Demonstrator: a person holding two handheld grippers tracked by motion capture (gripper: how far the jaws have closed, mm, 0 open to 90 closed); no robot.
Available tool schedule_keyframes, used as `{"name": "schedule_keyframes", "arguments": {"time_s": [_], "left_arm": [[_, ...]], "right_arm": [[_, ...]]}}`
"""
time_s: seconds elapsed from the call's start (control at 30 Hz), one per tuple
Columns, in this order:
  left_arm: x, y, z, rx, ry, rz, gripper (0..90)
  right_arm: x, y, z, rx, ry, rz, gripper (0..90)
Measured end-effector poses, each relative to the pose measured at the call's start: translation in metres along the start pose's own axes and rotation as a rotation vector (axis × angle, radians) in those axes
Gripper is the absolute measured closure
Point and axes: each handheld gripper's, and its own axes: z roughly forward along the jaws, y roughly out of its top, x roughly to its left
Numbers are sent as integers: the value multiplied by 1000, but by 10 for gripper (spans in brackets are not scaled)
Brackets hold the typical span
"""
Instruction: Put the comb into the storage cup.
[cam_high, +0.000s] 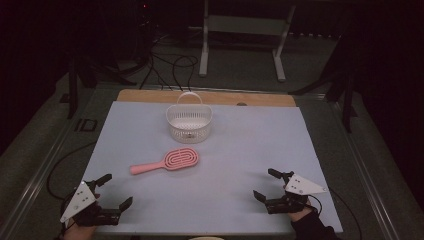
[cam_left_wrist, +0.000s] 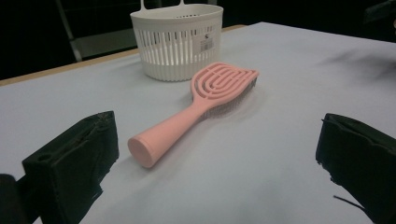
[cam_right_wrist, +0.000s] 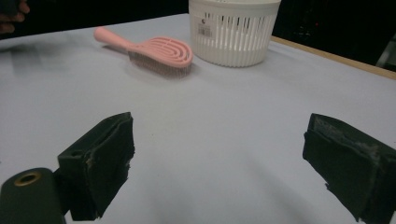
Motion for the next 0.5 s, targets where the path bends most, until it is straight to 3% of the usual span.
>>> {"name": "schedule_keyframes", "arguments": {"time_s": [0.37, 0.5], "left_arm": [[-1, 0, 2, 5, -9, -1, 2], [-2, 0, 0, 5, -10, 4, 2]], "right_arm": [[-1, -2, 1, 19, -2, -2, 87], [1, 0, 0, 3, -17, -8, 88]]}}
